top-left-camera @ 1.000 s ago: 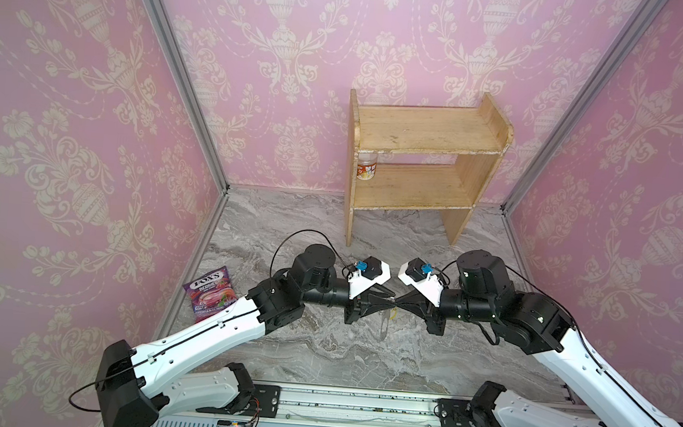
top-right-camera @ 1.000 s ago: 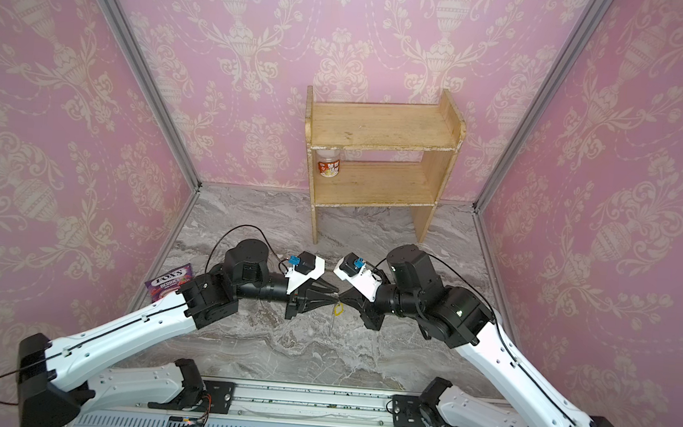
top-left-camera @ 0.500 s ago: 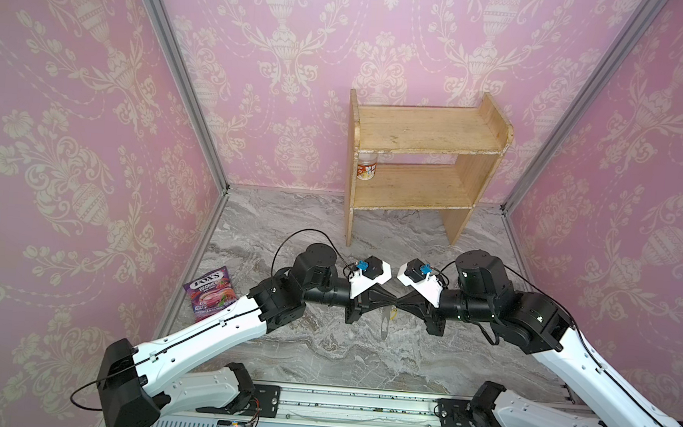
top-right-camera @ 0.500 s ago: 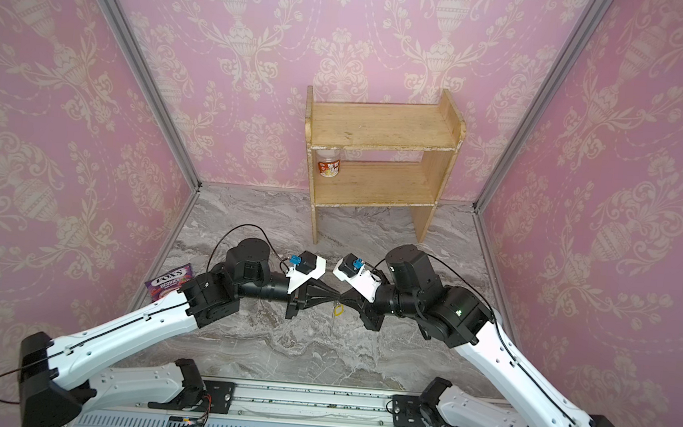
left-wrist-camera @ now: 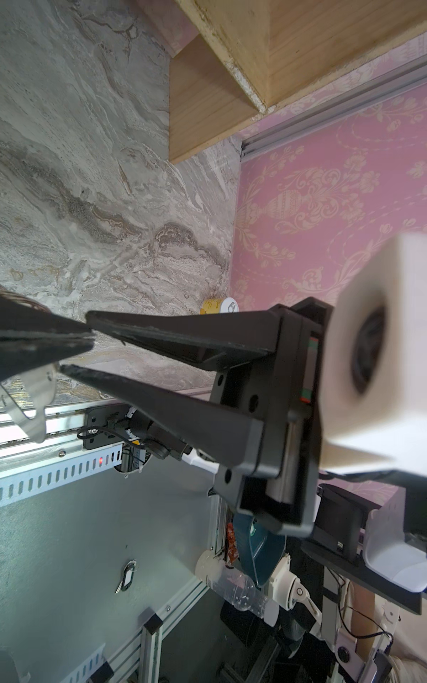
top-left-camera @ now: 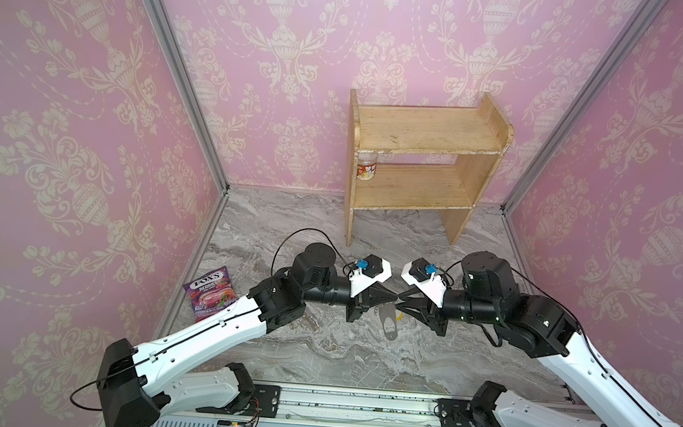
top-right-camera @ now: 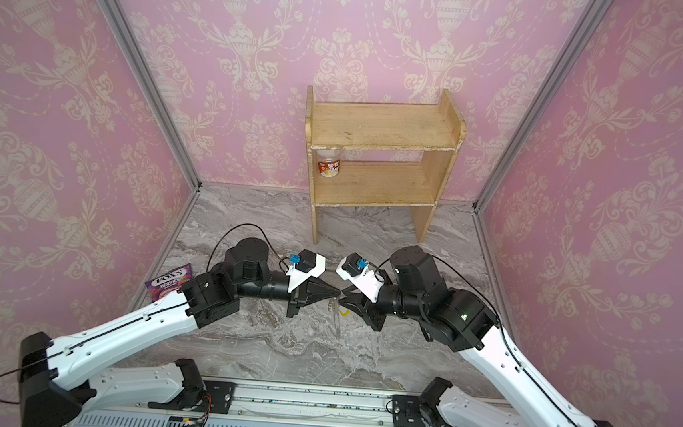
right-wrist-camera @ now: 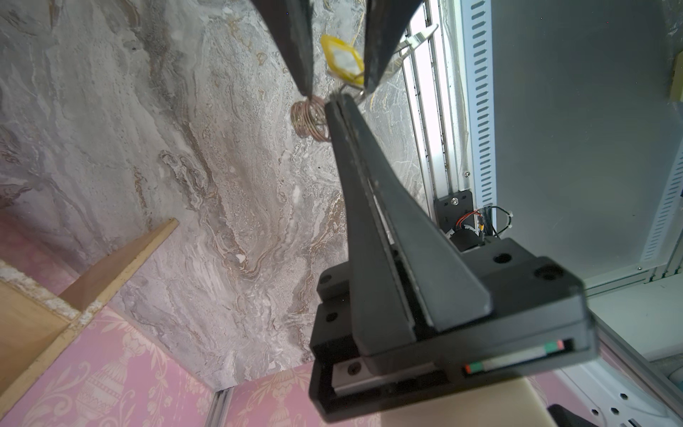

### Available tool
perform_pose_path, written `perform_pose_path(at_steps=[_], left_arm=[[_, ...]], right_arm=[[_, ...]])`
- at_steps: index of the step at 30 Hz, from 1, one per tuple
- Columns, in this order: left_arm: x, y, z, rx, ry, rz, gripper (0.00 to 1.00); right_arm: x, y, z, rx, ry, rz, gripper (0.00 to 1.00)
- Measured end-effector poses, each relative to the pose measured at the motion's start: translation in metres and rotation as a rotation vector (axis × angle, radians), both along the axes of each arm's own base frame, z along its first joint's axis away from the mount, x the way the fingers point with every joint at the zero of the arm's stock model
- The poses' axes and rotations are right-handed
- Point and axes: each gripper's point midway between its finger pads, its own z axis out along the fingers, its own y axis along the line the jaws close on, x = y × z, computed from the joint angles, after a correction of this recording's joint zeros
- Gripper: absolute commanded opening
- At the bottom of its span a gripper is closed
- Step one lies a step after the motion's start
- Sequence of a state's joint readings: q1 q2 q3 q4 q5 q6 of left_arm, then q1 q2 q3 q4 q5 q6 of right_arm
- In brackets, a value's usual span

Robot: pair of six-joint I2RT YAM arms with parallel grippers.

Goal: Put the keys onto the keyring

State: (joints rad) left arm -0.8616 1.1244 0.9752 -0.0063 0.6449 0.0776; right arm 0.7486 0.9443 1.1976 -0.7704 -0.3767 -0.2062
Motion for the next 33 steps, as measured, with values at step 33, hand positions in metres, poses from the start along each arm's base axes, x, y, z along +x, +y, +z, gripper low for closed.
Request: perform_pose_path(at_steps=[33], left_arm=[[0.005, 0.003, 0.021, -0.079, -0.024, 0.049, 0.0]], right_arm=[[0.006, 0.007, 0.007, 0.135, -0.01, -0.045, 0.0]])
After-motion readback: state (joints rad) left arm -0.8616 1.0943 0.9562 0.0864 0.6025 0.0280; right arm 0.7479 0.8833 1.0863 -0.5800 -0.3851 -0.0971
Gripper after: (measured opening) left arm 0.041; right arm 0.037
